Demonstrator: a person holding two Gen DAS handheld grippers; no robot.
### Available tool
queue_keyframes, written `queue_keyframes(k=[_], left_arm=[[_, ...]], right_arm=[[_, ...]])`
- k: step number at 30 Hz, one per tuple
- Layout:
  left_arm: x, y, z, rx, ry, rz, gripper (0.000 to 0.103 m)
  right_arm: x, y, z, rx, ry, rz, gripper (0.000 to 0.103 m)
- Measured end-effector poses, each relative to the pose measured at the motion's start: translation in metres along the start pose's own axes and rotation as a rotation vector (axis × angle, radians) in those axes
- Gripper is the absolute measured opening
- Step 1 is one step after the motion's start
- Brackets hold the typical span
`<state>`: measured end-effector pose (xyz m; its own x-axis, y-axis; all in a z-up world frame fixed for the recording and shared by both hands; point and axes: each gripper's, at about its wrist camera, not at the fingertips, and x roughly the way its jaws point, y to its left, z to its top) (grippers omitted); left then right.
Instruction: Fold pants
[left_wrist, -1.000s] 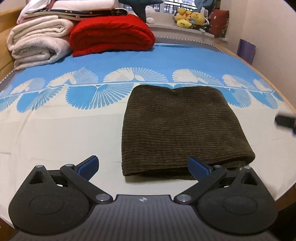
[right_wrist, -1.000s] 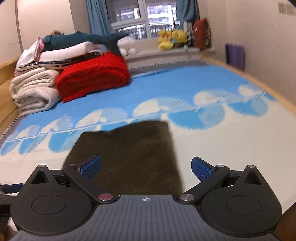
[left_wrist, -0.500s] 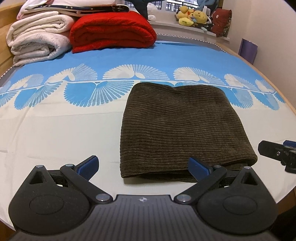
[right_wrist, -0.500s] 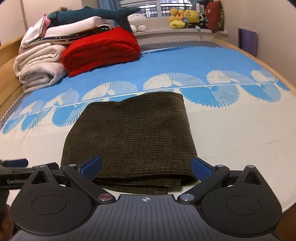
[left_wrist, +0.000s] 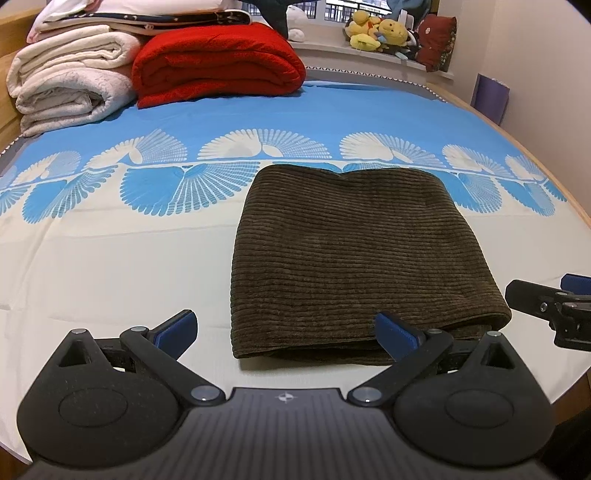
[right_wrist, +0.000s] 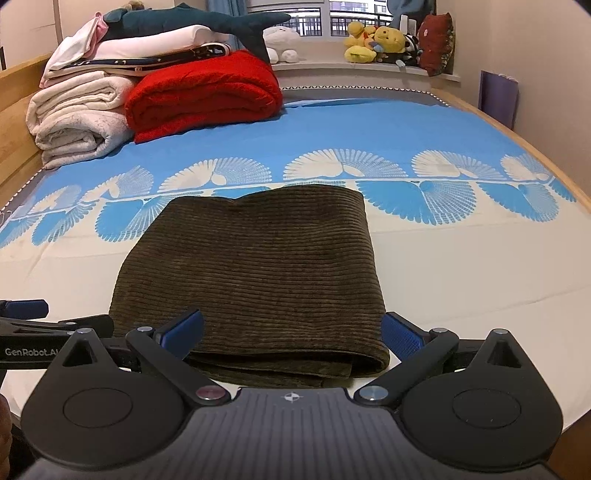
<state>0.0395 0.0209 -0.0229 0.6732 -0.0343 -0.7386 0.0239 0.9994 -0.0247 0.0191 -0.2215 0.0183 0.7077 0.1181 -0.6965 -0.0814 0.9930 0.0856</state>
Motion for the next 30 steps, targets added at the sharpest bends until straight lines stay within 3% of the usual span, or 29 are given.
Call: queue_keyframes(k=[30], left_arm=[[0.0005,-0.0013,-0.001,0.028,-0.007,-0.014,0.103]], right_arm=[[0.0034,0.0029,0.0005,-0.01,0.008,-0.004,0.102]])
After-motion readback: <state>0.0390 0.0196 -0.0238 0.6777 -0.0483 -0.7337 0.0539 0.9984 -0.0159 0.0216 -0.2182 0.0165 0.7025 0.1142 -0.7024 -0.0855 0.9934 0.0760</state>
